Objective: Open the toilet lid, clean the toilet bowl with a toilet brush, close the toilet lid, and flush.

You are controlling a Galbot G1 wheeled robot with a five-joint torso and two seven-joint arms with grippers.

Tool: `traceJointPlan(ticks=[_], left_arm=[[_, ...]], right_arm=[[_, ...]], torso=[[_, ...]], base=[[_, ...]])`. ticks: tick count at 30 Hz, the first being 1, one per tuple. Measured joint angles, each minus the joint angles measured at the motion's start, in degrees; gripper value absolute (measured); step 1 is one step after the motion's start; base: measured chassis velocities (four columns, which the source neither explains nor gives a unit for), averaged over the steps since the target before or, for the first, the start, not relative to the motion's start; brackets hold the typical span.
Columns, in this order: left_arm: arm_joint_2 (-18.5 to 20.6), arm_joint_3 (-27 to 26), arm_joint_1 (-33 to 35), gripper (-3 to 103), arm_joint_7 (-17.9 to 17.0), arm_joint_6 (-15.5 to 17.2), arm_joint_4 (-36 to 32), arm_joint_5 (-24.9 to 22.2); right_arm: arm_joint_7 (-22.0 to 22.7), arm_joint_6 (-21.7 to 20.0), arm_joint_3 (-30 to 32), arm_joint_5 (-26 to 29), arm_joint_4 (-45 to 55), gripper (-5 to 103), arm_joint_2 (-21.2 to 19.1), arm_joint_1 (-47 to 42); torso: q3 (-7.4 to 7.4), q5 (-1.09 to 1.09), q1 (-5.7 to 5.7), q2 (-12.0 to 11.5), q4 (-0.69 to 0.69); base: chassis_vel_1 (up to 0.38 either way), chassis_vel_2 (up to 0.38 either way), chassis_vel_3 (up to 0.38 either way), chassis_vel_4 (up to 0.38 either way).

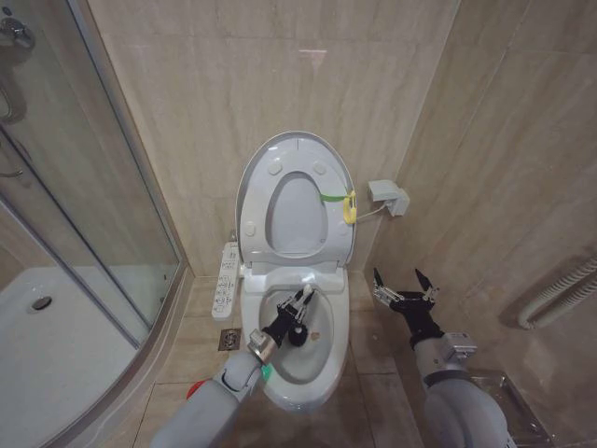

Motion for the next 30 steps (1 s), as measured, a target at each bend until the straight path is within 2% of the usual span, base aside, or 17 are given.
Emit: traceJointPlan(ticks=[6,9,14,20,25,30], left_arm=[[-0.94,1.77,0.89,21,-0.26,1.07,-2.99,-0.66],[-0.88,1.18,0.68,21,0.1,0.01,0.69,-0.49],[0.11,-0.08,-0.65,21,0.55,-0.93,3.18,-0.7],[-0.11,-0.3,-1.67,21,0.46,-0.9,2.08,-0.87],[-1.26,1.58,-1.15,21,0.4,-0.53,0.12,-1.29],[-3.1,2.16,-1.76,20,0.99,-1.74,5.43,-1.4]], right_arm=[[0.0,0.0,0.0,0.0,0.0,100,0.0,0.0],[0.0,0.0,0.0,0.0,0.0,100,0.0,0.0],[0.0,0.0,0.0,0.0,0.0,100,0.0,0.0],[0.0,0.0,0.0,0.0,0.0,100,0.0,0.0],[0.0,0.0,0.0,0.0,0.0,100,0.0,0.0],[0.0,0.0,0.0,0.0,0.0,100,0.0,0.0]], torso=[[0.0,-0.01,0.0,0.0,-0.02],[0.0,-0.01,0.0,0.0,0.01],[0.0,0.0,0.0,-0.01,0.02],[0.0,0.0,0.0,-0.01,0.01],[0.0,-0.01,0.0,0.0,-0.01],[0.0,0.0,0.0,0.0,0.0]], base=[[0.0,0.0,0.0,0.0],[0.0,0.0,0.0,0.0],[0.0,0.0,0.0,0.0],[0.0,0.0,0.0,0.0],[0.0,0.0,0.0,0.0],[0.0,0.0,0.0,0.0]])
